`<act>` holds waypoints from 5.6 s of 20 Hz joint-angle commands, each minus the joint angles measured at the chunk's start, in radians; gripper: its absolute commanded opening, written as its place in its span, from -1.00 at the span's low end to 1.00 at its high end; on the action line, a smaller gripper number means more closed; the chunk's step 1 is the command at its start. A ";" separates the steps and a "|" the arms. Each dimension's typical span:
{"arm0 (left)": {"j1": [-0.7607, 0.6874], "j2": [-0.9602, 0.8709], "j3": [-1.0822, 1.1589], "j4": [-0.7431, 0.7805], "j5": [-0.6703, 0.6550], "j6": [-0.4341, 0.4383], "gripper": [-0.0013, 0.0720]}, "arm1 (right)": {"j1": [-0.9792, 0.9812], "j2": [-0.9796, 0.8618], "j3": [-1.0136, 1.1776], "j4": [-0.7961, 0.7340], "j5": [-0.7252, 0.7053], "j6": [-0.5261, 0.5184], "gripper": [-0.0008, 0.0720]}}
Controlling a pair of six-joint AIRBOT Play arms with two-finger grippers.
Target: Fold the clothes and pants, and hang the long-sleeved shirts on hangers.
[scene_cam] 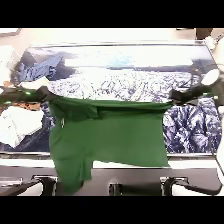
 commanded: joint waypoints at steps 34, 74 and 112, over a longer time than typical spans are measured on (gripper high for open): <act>-0.034 -0.259 -0.150 0.013 -0.034 0.054 -0.88 | -0.104 -0.227 -0.054 0.103 0.006 0.002 -0.84; -0.019 0.066 -0.843 -0.147 -0.090 0.199 -0.89 | -0.352 -0.071 -0.276 0.091 0.372 -0.132 0.76; -0.032 -0.497 0.206 -0.050 -0.161 0.045 -0.89 | -0.091 -0.330 0.054 0.331 -0.240 -0.045 -0.84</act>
